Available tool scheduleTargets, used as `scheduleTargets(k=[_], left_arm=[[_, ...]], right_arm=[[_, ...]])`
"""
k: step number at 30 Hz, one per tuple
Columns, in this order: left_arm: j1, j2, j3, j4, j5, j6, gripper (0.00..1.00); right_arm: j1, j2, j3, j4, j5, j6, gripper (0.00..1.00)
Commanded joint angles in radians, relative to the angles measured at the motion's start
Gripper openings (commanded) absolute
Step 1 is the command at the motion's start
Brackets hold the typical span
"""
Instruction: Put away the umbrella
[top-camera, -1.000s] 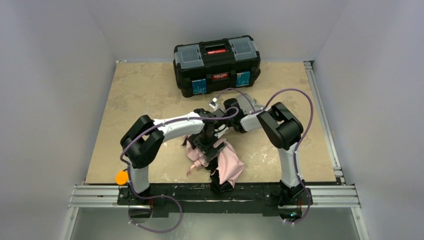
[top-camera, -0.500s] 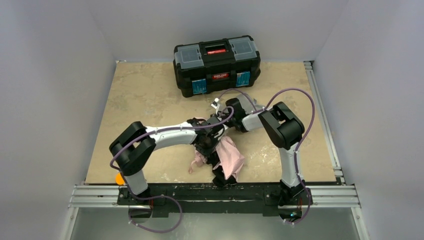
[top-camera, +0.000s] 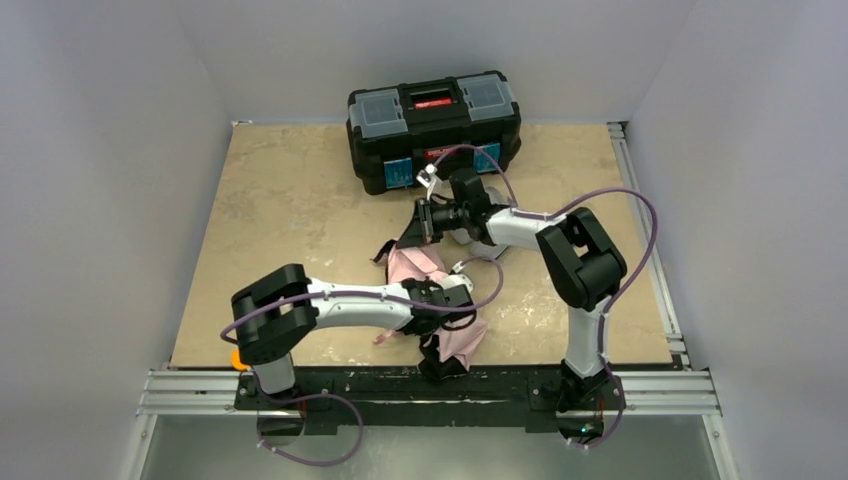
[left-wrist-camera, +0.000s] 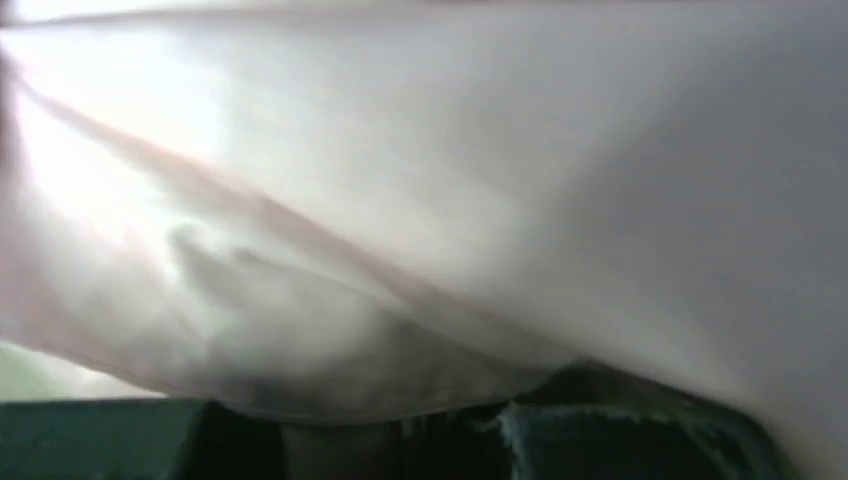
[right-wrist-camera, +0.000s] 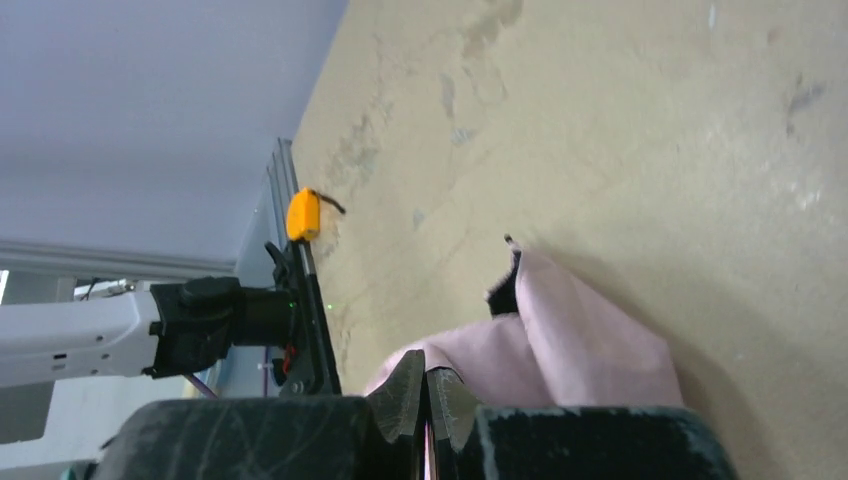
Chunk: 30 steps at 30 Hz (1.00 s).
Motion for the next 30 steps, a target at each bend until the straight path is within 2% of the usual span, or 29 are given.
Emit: scheduleTargets(k=[1, 10, 15, 18, 21, 22, 23, 25, 26, 30], left_arm=[[-0.066, 0.049, 0.061, -0.088, -0.253, -0.053, 0.00], [-0.174, 0.196, 0.137, -0.168, -0.374, -0.180, 0.00], [-0.182, 0.225, 0.157, -0.184, -0.360, -0.183, 0.00], [-0.176, 0.209, 0.145, -0.140, -0.273, -0.117, 0.00], [-0.173, 0.192, 0.157, -0.152, -0.194, -0.056, 0.22], [-0.173, 0.175, 0.158, -0.156, -0.167, -0.029, 0.36], [-0.172, 0.157, 0.158, -0.156, -0.138, -0.007, 0.46], [-0.162, 0.115, 0.163, -0.175, -0.093, 0.026, 0.60], [-0.155, 0.099, 0.170, -0.189, -0.068, 0.039, 0.64], [-0.130, 0.048, 0.200, -0.250, -0.040, 0.069, 0.94]], right_arm=[[0.000, -0.042, 0.073, 0.011, 0.070, 0.033, 0.00], [0.024, 0.151, 0.064, 0.141, 0.127, 0.145, 0.00], [0.028, 0.167, -0.037, 0.094, 0.186, 0.140, 0.00], [0.028, 0.131, -0.127, 0.083, 0.207, 0.122, 0.00], [0.029, 0.115, -0.196, 0.124, 0.200, 0.121, 0.00], [0.028, 0.115, -0.207, 0.137, 0.195, 0.121, 0.00], [0.028, 0.115, -0.217, 0.148, 0.188, 0.121, 0.00], [0.027, 0.116, -0.224, 0.164, 0.177, 0.121, 0.00], [0.028, 0.117, -0.223, 0.164, 0.177, 0.117, 0.00], [0.027, 0.117, -0.203, 0.158, 0.168, 0.105, 0.00]])
